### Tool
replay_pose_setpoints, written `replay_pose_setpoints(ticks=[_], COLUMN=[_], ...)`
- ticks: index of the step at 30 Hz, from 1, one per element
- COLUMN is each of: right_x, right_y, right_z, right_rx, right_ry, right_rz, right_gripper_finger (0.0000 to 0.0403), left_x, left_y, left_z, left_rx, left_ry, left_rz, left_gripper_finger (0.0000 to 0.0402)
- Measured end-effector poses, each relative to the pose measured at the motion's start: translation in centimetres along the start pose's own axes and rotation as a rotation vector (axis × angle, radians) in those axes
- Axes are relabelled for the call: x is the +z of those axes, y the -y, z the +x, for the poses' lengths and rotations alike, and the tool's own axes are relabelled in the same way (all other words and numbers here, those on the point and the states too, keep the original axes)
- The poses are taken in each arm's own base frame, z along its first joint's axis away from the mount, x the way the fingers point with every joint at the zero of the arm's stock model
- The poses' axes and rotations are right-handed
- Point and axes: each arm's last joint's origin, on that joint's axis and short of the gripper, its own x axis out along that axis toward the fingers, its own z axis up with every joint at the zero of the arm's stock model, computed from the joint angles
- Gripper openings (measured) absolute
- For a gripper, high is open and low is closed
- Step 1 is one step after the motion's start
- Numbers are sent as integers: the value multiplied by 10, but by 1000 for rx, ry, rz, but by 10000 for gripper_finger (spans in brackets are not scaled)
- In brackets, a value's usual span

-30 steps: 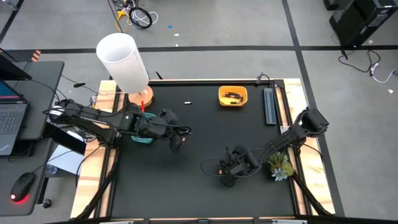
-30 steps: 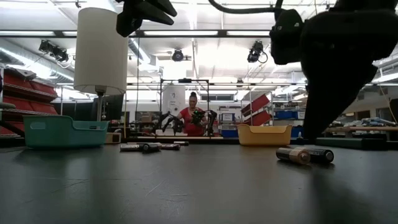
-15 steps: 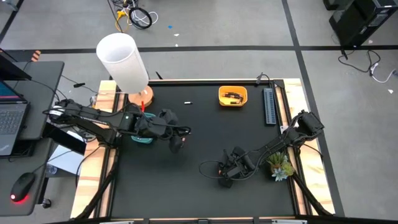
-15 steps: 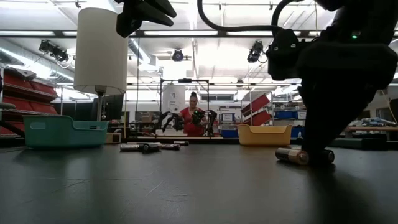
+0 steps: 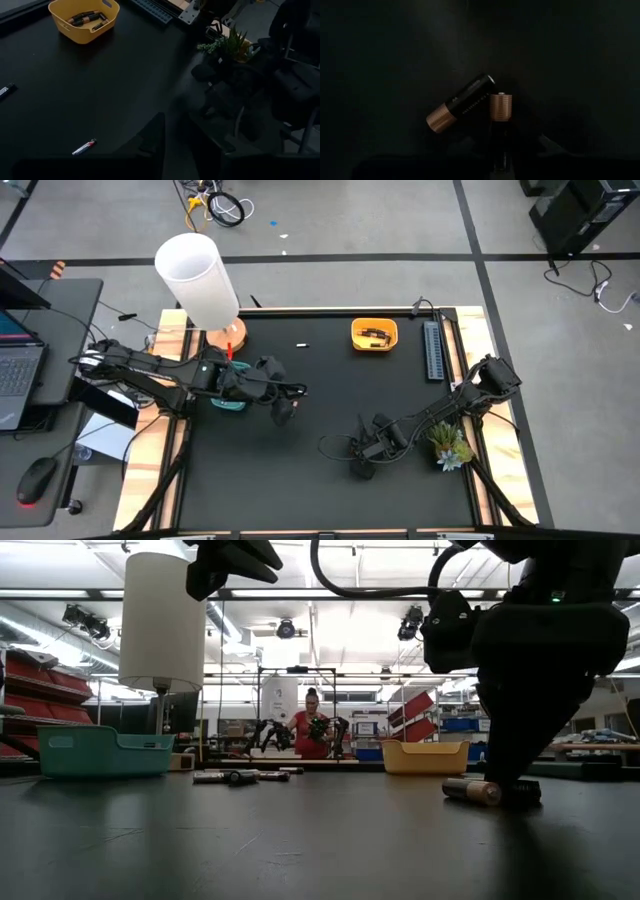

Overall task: Sort batteries
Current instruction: Put the black battery into the yellow bin

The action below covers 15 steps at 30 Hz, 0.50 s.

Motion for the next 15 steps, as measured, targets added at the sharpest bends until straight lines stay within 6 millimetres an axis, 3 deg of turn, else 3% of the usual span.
replay_pose_setpoints(ticks=[8, 15], right_x=[13, 31], right_y=[10, 35], right_z=[-5, -17], right_rx=[25, -18], right_ry=[-20, -33], right_rz=[-40, -111], right_gripper_finger=[44, 44], left_x=[0, 0], left_y=[0, -1], left_z=[0, 0], left_rx=[3, 4], left_ry=[-3, -4], left_rz=[9, 27], left_gripper_finger=[92, 92])
